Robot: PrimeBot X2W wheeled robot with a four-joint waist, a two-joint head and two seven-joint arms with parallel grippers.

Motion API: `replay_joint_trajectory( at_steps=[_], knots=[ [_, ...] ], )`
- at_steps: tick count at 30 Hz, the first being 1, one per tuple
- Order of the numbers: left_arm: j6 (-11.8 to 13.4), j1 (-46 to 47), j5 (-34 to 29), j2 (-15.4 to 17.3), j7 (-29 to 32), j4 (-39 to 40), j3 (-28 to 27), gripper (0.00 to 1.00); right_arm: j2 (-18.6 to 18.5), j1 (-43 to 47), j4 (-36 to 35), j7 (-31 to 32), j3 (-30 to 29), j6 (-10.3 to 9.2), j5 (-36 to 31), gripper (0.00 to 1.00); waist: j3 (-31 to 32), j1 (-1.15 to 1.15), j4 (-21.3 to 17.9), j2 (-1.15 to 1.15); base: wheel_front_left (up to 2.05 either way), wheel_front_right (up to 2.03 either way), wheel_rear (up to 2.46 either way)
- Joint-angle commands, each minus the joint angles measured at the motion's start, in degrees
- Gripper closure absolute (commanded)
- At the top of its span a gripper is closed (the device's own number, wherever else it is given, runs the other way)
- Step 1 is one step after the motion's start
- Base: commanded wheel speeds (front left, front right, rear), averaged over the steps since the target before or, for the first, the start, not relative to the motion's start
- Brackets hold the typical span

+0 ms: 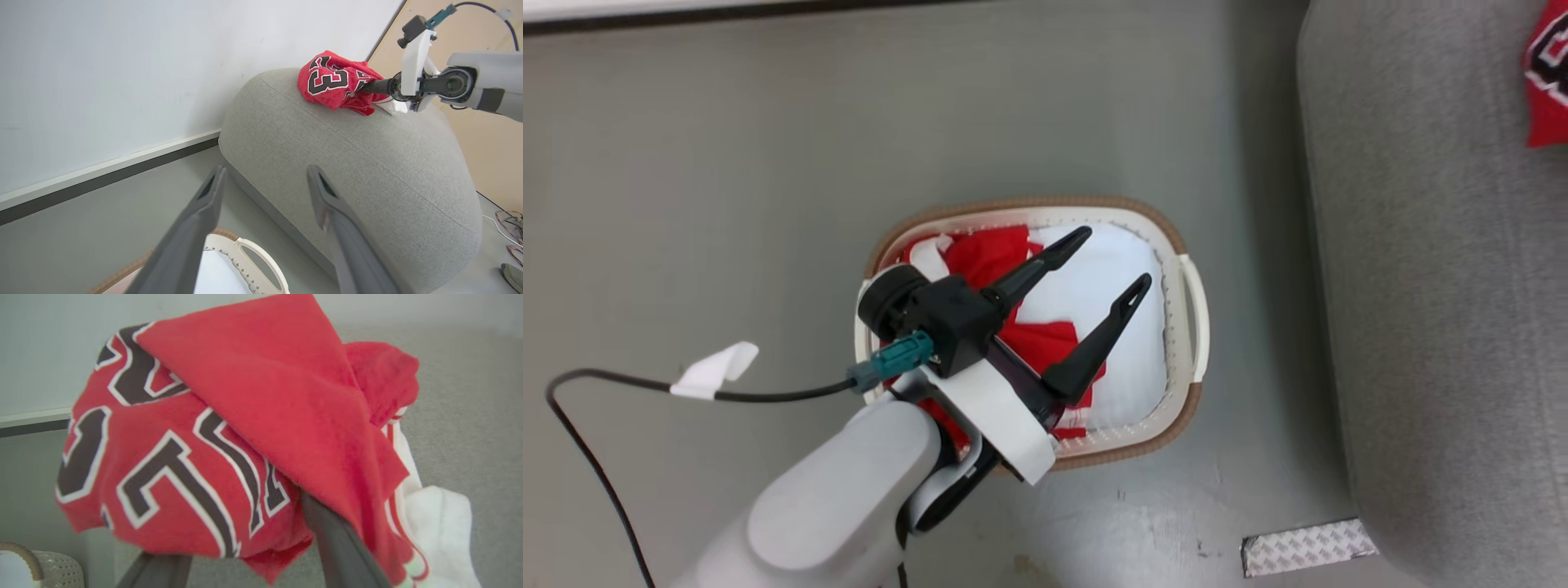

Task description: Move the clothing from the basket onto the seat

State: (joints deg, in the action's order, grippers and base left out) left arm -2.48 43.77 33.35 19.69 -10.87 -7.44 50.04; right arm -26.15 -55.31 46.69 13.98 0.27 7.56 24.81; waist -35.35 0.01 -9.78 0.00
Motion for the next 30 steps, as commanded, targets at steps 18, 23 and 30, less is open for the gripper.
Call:
replay_joint_trajectory(
  at_steps=[18,23,30],
  knots=[
    [3.43,-10.97,5.73,-0.89,-3.85,-4.72,-4.52,0.00,-8.78,18.88,-26.67,3.35,12.82,-0.14,9.95,0.00,25.91,-0.01,-1.88,0.00,0.00,0.00,0.00],
    [6.15,-14.70,6.76,0.85,-4.17,-3.96,-9.35,0.00,-6.31,24.02,-35.64,0.43,10.72,-0.14,8.33,0.00,30.86,-0.01,0.64,0.00,0.00,0.00,0.00],
    [11.70,-22.68,7.36,2.84,-4.26,-3.17,-19.47,0.00,2.79,33.56,-42.38,-6.08,4.22,-0.13,5.95,0.00,34.85,-0.01,4.95,0.00,0.00,0.00,0.00]
  ],
)
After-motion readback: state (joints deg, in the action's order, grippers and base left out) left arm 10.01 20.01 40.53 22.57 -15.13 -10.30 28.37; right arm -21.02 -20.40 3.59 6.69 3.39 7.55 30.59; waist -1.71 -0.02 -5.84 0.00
